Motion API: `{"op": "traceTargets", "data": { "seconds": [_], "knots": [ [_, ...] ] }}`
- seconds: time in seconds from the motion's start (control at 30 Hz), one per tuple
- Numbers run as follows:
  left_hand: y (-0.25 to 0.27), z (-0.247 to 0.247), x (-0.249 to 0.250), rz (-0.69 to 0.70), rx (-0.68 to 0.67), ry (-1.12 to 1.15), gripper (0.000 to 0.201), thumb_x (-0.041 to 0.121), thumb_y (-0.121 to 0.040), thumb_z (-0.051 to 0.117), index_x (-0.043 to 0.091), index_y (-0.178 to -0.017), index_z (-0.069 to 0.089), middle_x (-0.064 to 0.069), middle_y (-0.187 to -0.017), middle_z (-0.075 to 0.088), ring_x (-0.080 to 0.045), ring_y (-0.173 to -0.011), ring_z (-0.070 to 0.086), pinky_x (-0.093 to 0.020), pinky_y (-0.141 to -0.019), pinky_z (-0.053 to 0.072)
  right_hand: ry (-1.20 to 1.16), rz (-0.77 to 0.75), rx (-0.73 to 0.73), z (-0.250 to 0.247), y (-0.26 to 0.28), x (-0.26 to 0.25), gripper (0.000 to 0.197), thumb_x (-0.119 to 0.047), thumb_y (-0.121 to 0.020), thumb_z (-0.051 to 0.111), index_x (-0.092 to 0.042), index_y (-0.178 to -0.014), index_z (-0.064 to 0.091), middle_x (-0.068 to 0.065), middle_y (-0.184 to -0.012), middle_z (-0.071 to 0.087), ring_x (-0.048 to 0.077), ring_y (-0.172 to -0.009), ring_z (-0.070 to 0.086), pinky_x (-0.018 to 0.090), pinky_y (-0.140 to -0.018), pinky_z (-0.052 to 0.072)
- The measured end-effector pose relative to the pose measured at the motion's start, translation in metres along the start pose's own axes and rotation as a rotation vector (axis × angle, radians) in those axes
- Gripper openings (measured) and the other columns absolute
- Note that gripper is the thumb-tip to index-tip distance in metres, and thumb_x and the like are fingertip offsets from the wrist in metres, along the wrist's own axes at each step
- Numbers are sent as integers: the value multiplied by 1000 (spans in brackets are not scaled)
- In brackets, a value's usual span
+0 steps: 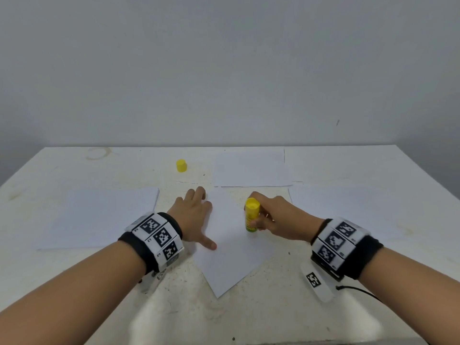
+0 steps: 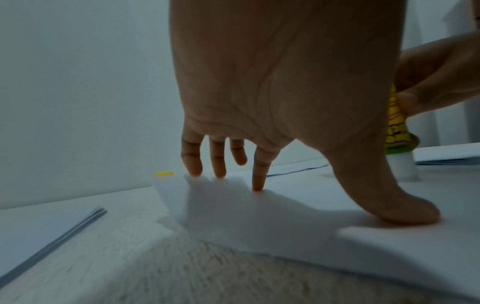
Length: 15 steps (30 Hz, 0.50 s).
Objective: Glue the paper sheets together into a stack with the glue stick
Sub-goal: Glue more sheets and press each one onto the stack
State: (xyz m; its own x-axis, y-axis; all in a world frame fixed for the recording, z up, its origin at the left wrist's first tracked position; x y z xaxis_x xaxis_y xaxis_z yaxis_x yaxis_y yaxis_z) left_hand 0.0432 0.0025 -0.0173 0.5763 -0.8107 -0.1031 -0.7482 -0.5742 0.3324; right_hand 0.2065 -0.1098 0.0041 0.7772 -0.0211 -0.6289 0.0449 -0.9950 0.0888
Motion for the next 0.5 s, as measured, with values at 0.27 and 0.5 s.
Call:
{"op": "traceTargets", "data": {
  "seconds": [0.27,0.5],
  "knots": [
    [1,-1,9,222,17,-12,96,67,-76,63,17,-147,23,-8,-156,-4,-29,-143,4,-43,-113,28,17,-14,-92,-5,31,7,14,-12,-92,60,-17,-100,49,0,-80,67,15,-71,64,26,-68,52],
    [6,3,21,385,-147,-85,65,41,-99,44,42,-151,5,-2,-159,-3,-24,-141,14,-40,-108,34,-612,61,391,-38,8,18,9,-5,-90,61,-7,-93,53,9,-79,72,23,-66,68,30,-64,55]
  ]
}}
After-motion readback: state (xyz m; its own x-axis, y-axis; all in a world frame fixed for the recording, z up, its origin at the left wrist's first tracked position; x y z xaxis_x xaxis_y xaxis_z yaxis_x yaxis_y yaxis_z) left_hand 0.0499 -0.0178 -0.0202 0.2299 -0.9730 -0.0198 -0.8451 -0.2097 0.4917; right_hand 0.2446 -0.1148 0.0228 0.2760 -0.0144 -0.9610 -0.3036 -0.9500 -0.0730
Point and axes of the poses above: each hand's wrist, its own y-axis away from the middle knuckle, its own z-axis out of the palm, x = y × z, the point moved 4 cm from there along -y, towards the middle knuckle
